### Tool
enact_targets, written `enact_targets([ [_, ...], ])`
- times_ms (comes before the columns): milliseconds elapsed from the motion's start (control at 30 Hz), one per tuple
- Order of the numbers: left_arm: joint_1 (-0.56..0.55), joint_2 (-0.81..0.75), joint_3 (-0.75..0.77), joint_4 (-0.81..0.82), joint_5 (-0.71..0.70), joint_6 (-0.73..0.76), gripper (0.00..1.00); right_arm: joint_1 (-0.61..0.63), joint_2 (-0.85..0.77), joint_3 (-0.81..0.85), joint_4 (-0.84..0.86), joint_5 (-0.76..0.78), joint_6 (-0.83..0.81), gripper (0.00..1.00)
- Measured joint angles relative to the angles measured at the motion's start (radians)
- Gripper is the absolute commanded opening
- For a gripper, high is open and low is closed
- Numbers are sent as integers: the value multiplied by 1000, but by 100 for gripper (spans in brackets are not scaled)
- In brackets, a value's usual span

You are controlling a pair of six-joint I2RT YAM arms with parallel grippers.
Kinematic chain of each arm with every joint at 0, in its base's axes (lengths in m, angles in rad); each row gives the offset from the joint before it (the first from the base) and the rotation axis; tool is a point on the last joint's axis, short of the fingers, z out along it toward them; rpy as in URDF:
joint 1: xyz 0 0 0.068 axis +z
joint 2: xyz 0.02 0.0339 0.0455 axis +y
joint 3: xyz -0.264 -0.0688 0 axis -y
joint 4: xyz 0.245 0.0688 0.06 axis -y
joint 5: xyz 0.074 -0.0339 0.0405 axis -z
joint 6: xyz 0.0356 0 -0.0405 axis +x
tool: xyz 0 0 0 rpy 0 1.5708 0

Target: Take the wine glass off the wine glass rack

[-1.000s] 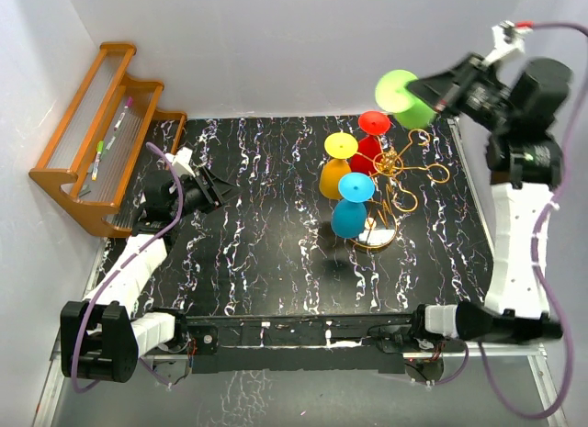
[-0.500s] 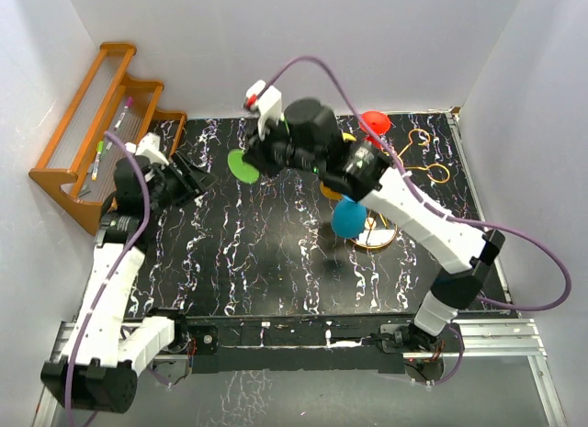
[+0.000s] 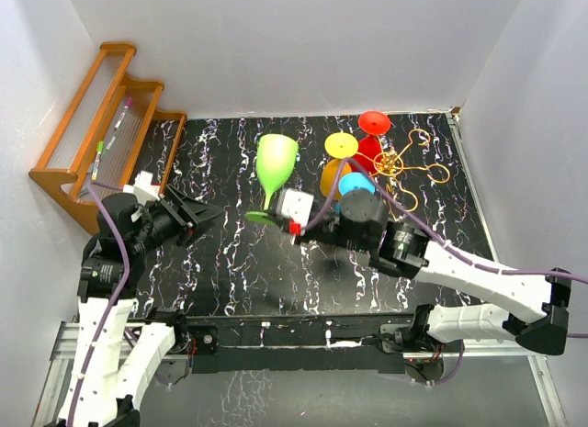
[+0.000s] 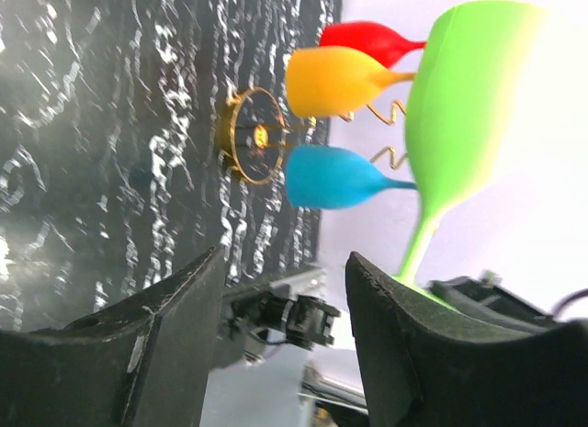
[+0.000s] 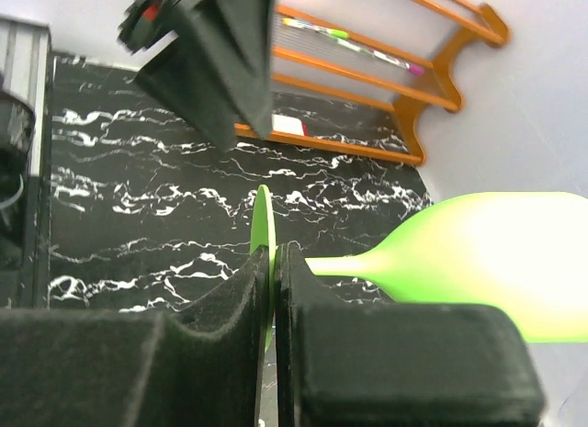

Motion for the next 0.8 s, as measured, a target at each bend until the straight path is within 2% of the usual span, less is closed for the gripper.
enact_targets([
  [100, 0, -59, -55, 19, 57, -99, 55, 68, -25, -129, 109, 6, -114, 8],
  [300, 0, -95, -90, 52, 156, -234, 56, 134, -16, -252, 228, 59, -265, 8],
  [500, 0, -80, -90, 48, 212, -264, 58, 178, -10, -284, 398, 153, -397, 8],
  [800, 0, -77, -90, 61, 240, -296, 59, 286, 79, -316, 548, 250, -552, 8],
])
